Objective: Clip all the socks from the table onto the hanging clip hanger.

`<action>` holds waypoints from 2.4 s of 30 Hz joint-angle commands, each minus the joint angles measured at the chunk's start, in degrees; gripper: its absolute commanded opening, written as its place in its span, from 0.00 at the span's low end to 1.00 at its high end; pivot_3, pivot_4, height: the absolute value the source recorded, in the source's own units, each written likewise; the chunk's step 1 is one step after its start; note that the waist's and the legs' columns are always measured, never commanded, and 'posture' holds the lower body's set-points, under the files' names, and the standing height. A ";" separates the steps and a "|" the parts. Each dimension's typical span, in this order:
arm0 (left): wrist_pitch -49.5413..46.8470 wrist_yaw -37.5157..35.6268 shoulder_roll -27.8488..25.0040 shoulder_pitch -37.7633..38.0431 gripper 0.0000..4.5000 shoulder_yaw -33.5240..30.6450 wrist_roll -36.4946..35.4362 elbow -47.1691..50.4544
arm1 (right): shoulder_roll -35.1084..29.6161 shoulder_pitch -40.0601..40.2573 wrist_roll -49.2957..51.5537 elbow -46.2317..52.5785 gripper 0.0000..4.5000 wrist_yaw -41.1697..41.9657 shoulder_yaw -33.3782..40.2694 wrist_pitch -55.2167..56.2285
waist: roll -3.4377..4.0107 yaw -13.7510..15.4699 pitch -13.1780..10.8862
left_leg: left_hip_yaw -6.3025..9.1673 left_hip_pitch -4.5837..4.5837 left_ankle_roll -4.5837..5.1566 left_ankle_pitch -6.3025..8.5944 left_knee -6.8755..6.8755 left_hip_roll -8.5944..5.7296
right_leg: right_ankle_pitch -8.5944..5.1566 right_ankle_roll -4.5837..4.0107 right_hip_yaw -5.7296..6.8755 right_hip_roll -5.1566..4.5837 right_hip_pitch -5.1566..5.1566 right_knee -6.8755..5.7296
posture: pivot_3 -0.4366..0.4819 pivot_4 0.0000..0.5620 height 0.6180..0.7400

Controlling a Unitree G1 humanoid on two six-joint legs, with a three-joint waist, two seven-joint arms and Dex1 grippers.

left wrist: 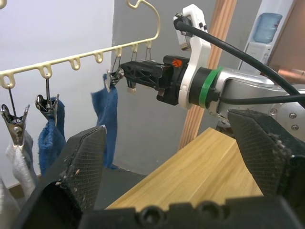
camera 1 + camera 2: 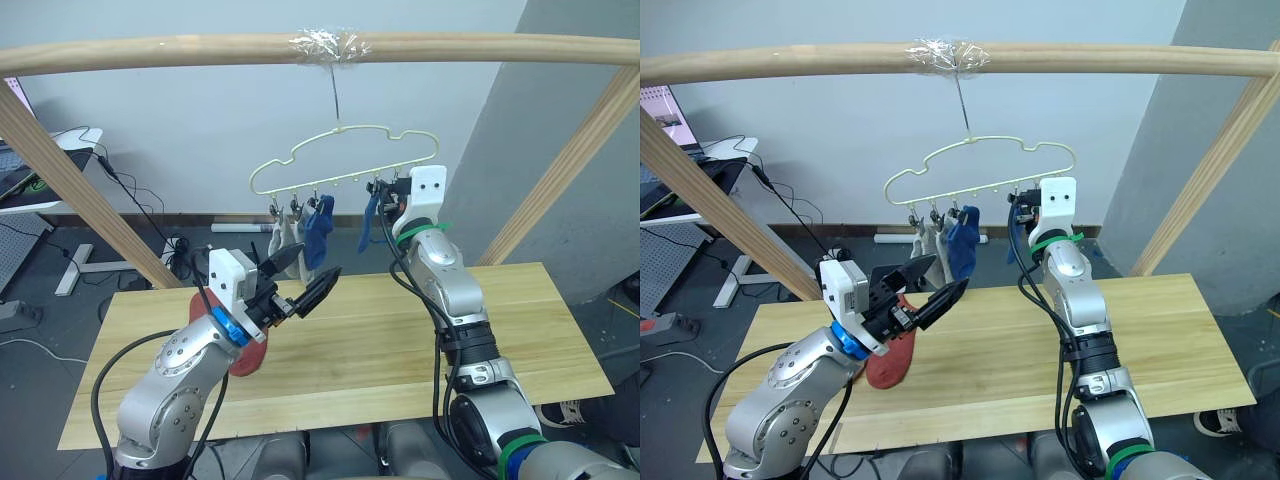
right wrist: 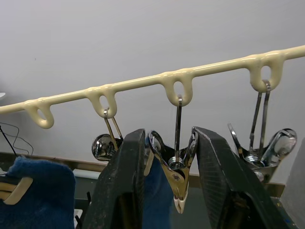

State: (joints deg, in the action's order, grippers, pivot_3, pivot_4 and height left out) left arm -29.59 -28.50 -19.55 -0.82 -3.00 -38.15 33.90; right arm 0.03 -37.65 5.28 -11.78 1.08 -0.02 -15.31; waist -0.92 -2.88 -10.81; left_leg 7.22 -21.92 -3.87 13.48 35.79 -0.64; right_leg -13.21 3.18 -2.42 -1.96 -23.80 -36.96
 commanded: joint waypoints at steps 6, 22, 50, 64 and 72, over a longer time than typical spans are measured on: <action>1.38 0.16 -0.23 -0.67 1.00 -0.26 -0.65 2.08 | -0.06 -2.08 -0.27 -0.10 0.11 -0.31 0.81 1.33 | 0.00 0.02 0.00 | 0.00 0.00 0.00 0.00 0.00 0.01 | 0.00 0.00 0.00 0.01 0.00 0.00 | 0.52 0.26 1.00; 3.42 7.02 -3.74 3.54 1.00 -1.38 14.42 -12.38 | -5.37 -0.96 1.94 5.63 0.01 6.65 0.83 -7.70 | 0.01 -0.01 0.00 | 0.00 0.04 0.00 0.00 -0.01 0.05 | 0.01 -0.03 0.00 0.07 0.00 -0.02 | 0.48 0.28 1.00; 13.55 -1.97 -2.50 -5.02 0.24 1.71 26.67 -51.66 | -8.22 0.41 4.76 17.25 0.01 8.61 2.88 -22.71 | 0.04 -0.50 -0.02 | -0.13 -0.06 0.00 0.00 -0.01 0.24 | 0.14 -0.12 -0.08 0.25 -0.23 -0.08 | 0.42 0.28 1.00; 9.40 -2.61 -1.15 2.84 0.00 1.01 22.51 -26.60 | -8.88 -2.05 10.60 18.16 0.01 7.52 8.65 -31.56 | 0.04 -0.40 -0.01 | -0.14 -0.07 0.00 0.00 -0.01 0.26 | 0.15 -0.14 -0.08 0.26 -0.24 -0.08 | 0.42 0.26 1.00; 11.69 1.41 -0.86 -1.82 0.38 0.56 26.86 -38.48 | -8.45 -1.93 10.78 18.21 0.01 7.13 8.12 -31.75 | 0.03 -0.32 0.00 | -0.14 -0.09 0.00 0.00 0.03 0.24 | 0.16 -0.12 -0.09 0.27 -0.23 -0.08 | 0.42 0.25 1.00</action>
State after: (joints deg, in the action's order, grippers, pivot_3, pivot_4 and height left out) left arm -18.91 -28.35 -20.52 -1.42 -2.19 -12.55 -3.04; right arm -8.13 -39.06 15.87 4.79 9.00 7.58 -47.01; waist -0.89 -3.20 -10.81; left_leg 7.08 -22.01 -3.87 13.48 35.82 -0.40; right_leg -13.05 3.06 -2.50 -1.69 -24.02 -37.04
